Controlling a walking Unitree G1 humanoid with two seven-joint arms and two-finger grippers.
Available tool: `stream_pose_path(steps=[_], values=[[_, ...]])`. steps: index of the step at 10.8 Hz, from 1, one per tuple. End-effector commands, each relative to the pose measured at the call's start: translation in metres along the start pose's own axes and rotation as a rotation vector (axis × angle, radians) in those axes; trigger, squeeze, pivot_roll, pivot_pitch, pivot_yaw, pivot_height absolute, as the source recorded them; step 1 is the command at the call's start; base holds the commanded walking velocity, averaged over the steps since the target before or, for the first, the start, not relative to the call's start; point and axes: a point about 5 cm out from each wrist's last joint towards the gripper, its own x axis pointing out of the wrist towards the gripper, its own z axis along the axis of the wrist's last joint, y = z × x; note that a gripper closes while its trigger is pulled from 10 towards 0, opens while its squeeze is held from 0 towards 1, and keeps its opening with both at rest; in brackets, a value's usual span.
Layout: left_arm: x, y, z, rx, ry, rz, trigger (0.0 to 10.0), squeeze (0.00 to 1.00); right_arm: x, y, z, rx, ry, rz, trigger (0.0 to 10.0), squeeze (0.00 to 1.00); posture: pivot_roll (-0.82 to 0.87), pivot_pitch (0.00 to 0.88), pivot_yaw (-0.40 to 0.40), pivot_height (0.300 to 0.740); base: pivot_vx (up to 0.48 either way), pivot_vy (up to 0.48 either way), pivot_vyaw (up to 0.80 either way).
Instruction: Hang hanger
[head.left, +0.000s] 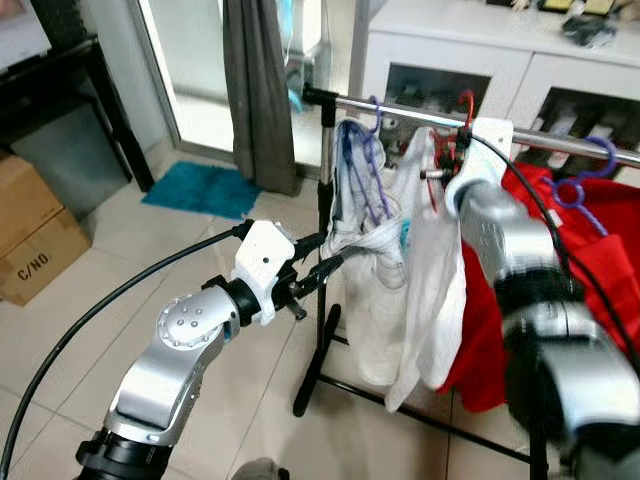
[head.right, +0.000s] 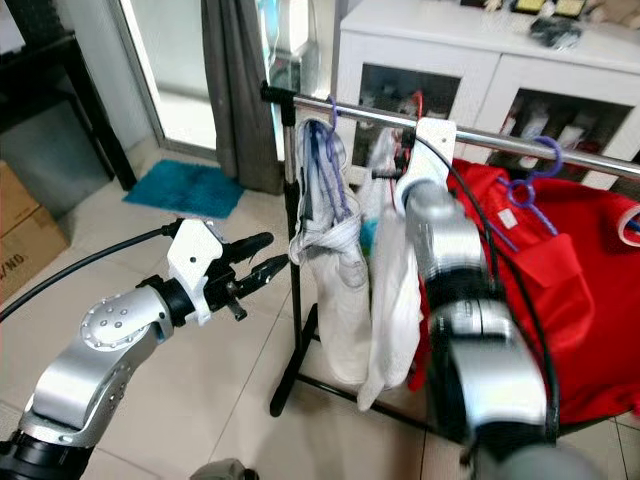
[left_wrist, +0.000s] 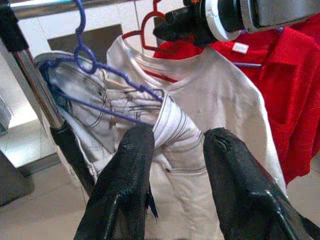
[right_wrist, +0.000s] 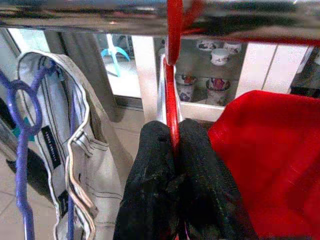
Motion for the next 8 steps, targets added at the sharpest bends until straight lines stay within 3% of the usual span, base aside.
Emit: stream_pose_path(steps=[1,5,6,7,8], values=[[-0.002,0.000,0.006,0.018,-0.009,-0.006,10.0,0.00,0.003,-0.005,0.004,0.008,0.003,-0.030,10.0,0.00,0.17,0.035,0.014,0.740,0.000,0.000,0.00],[-0.004,0.001,0.007,0.016,-0.004,-0.009,10.0,0.00,0.007,-0.001,-0.023,-0.004,0.149,-0.017,10.0,0.00,0.18,0.044,0.012,0.740,0.000,0.000,0.00],[-0.003,0.001,0.006,0.015,0.000,-0.010,10.0,0.00,0.007,0.000,-0.030,0.000,0.169,0.000,10.0,0.63,0.18,0.041,0.015,0.740,0.000,0.000,0.00],[-0.002,0.001,0.006,0.014,-0.002,-0.010,10.0,0.00,0.007,-0.001,-0.031,0.018,0.164,0.002,10.0,1.00,0.17,0.038,0.018,0.740,0.000,0.000,0.00],[-0.001,0.001,0.007,0.015,-0.006,-0.011,10.0,0.00,0.007,-0.003,-0.031,0.035,0.151,-0.001,10.0,1.00,0.17,0.036,0.019,0.740,0.000,0.000,0.00]])
